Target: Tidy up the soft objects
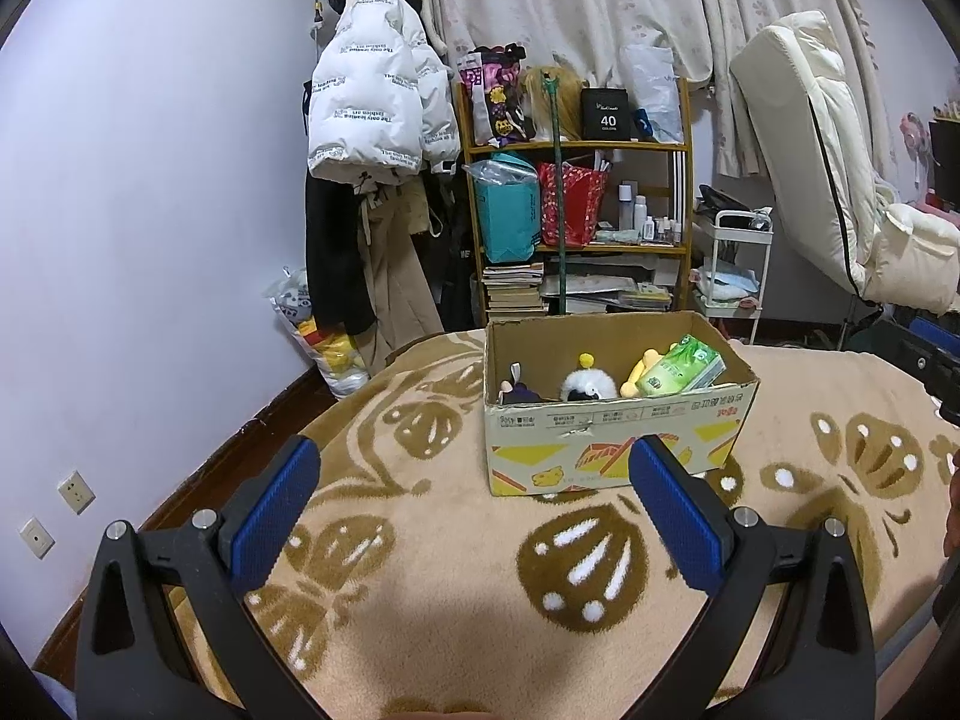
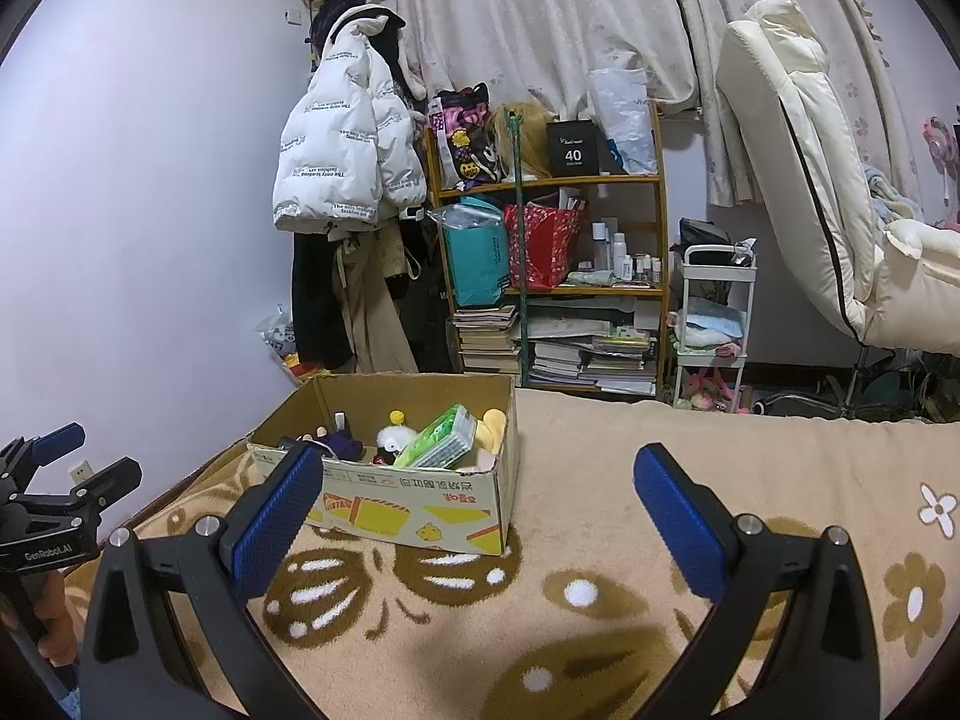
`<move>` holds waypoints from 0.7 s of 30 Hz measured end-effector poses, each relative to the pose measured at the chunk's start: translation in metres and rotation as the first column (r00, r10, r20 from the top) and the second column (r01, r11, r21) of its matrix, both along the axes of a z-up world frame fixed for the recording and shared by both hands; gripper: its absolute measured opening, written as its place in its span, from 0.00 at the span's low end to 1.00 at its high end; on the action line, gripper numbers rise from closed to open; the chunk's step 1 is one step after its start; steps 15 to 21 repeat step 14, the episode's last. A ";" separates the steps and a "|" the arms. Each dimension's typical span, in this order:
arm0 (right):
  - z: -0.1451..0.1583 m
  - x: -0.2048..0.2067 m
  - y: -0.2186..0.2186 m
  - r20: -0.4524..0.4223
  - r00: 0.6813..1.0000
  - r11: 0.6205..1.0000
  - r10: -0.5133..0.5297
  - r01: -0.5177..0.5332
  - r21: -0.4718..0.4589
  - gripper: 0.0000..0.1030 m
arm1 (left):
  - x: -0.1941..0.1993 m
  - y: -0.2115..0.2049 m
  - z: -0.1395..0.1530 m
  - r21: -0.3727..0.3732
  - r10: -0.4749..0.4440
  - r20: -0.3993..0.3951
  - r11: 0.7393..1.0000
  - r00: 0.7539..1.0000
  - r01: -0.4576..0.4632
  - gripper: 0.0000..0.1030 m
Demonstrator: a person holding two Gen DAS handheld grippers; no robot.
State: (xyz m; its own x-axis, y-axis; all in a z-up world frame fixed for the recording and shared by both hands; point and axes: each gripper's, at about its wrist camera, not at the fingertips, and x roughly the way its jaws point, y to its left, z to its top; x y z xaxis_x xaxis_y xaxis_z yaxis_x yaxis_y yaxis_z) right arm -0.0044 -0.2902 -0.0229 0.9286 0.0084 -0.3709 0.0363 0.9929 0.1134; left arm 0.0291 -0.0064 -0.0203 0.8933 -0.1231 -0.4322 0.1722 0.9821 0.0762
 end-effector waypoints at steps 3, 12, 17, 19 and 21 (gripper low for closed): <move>0.000 -0.001 0.000 -0.002 1.000 1.000 0.004 -0.004 0.000 1.00 | 0.000 0.000 0.000 0.001 0.000 0.001 1.000 1.000 0.000 0.99; 0.001 -0.001 -0.001 -0.001 1.000 1.000 0.004 -0.004 -0.002 1.00 | 0.000 0.002 -0.002 0.000 -0.004 0.003 1.000 1.000 0.004 0.99; 0.001 -0.001 -0.001 -0.001 1.000 1.000 0.004 -0.004 -0.004 1.00 | 0.000 0.003 -0.004 -0.004 -0.007 0.001 1.000 1.000 0.007 0.99; 0.001 -0.001 -0.001 -0.001 1.000 1.000 0.004 -0.004 -0.004 1.00 | 0.000 0.003 -0.004 -0.004 -0.007 0.001 1.000 1.000 0.007 0.99; 0.001 -0.001 -0.001 -0.001 1.000 1.000 0.004 -0.004 -0.004 1.00 | 0.000 0.003 -0.004 -0.004 -0.007 0.001 1.000 1.000 0.007 0.99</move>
